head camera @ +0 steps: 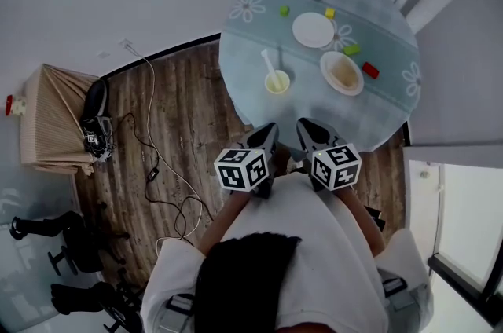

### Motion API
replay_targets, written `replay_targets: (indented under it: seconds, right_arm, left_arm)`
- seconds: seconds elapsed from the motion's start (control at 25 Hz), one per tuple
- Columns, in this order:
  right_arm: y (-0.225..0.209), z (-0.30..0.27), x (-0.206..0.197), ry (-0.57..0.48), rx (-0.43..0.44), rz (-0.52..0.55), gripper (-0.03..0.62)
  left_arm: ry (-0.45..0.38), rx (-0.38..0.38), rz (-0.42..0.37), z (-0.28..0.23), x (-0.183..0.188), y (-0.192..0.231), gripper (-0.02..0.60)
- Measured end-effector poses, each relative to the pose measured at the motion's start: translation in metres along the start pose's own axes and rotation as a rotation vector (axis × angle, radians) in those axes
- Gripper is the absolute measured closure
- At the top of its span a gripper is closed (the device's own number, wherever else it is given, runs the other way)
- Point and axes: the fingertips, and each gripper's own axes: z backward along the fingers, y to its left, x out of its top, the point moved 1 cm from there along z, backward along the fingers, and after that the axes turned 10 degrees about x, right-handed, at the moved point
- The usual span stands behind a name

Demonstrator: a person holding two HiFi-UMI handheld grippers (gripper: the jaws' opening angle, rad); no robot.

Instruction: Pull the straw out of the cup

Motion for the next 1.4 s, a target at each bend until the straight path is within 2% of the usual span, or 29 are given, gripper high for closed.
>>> replay_targets:
  seconds: [0.28,0.48,0.64,0.8,1.0,1.2,1.4]
  right_arm:
    - [-0.012,0.002,0.011,-0.024,0.003,-0.01,0.557]
    - [-0.015,0.004,0.02,-0.045,0.003,0.001,0.557]
    - [-0.015,0.003,0.022,-0.036,0.011,0.001,0.557]
    - [-0.012,-0.01,0.027,-0.035,0.019,0.023,0.557]
    - [-0.014,-0.024,0.035,-0.051,0.0,0.021,0.557]
    - [-0.013,-0.043,0.041,-0.038,-0.023,0.032,0.557]
    - [-0.017,-0.061,0.042,-0.018,-0.058,0.008,0.557]
  left_arm:
    - [0.015,-0.028,-0.03,-0.009,0.007,-0.016,0.574]
    - [0.044,-0.037,-0.011,-0.013,0.008,-0.022,0.572]
    - [0.036,-0.052,-0.018,-0.013,0.013,-0.026,0.574]
    - [0.019,-0.034,0.015,-0.015,0.023,-0.01,0.574]
    - [0.038,-0.009,0.068,-0.018,0.03,0.016,0.572]
    - [0.033,-0.014,0.1,-0.023,0.046,0.037,0.572]
    - [0.067,-0.034,0.11,-0.033,0.057,0.054,0.572]
